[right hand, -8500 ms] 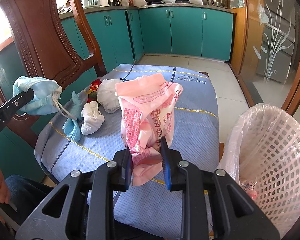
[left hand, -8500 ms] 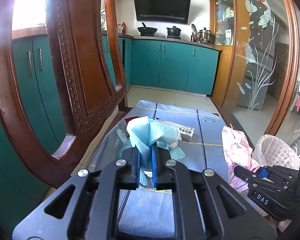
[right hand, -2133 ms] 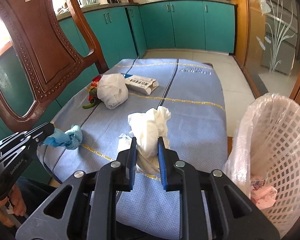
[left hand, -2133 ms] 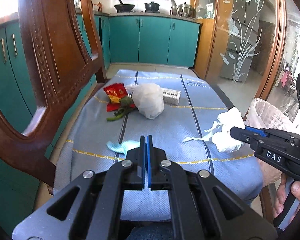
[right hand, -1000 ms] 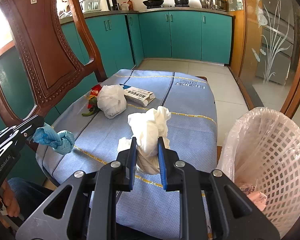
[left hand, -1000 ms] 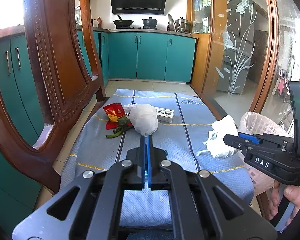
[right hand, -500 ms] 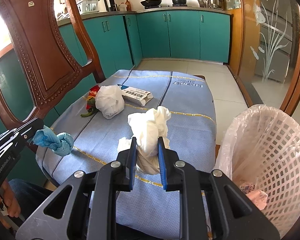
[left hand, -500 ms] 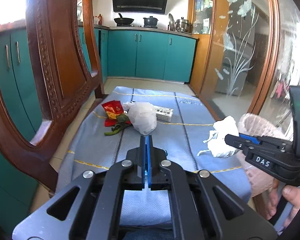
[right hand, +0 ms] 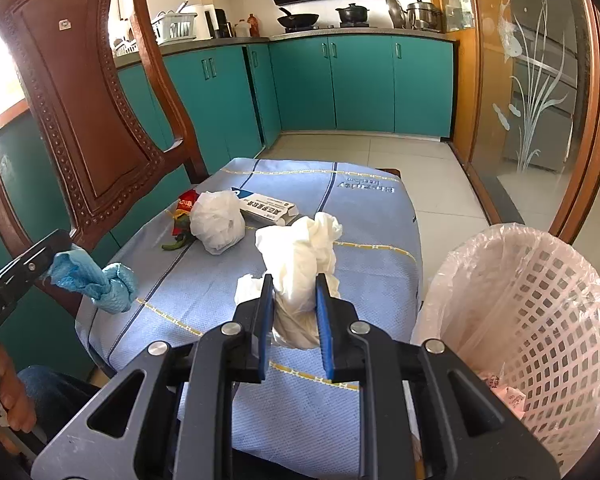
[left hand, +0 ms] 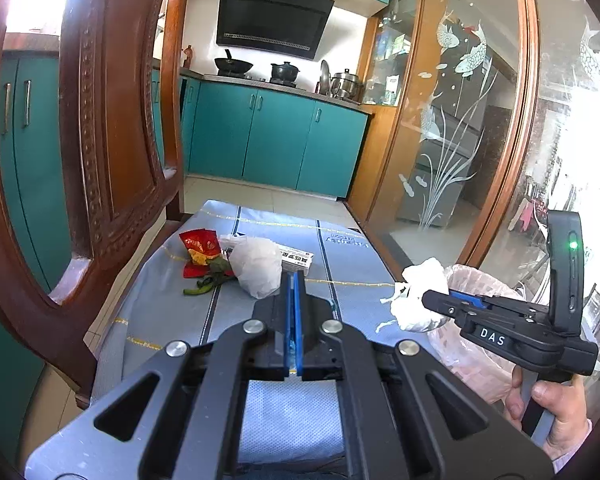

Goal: Collect trash
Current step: 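Hold the tissue in the right tool and the blue cloth in the left tool above the table, then carry the tissue and blue cloth to the basket and open both tools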

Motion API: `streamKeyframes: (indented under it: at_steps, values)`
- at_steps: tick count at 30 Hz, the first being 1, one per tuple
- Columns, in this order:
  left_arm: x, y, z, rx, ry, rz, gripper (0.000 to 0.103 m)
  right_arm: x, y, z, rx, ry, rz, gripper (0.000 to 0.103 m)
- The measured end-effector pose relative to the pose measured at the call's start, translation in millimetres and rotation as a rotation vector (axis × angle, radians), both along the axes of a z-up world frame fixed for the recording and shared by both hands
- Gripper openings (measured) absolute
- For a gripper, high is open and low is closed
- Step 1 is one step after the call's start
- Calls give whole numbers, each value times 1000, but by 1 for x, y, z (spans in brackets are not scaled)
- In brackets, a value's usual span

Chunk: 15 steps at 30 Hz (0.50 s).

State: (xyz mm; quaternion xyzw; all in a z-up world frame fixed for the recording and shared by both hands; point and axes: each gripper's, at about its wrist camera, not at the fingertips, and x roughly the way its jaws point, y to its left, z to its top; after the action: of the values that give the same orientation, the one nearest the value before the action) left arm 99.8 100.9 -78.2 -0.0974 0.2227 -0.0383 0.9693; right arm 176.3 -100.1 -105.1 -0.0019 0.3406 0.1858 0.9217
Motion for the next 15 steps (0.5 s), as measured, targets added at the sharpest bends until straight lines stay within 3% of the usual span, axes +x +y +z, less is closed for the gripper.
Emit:
streamKeyframes:
  at_steps: [7, 15]
  values:
    - [12, 3, -4, -7, 53, 25, 3, 3, -2, -5, 6, 17, 1, 20]
    - [17, -4, 21, 12, 2, 28, 3, 6, -8, 13, 17, -34, -3, 20]
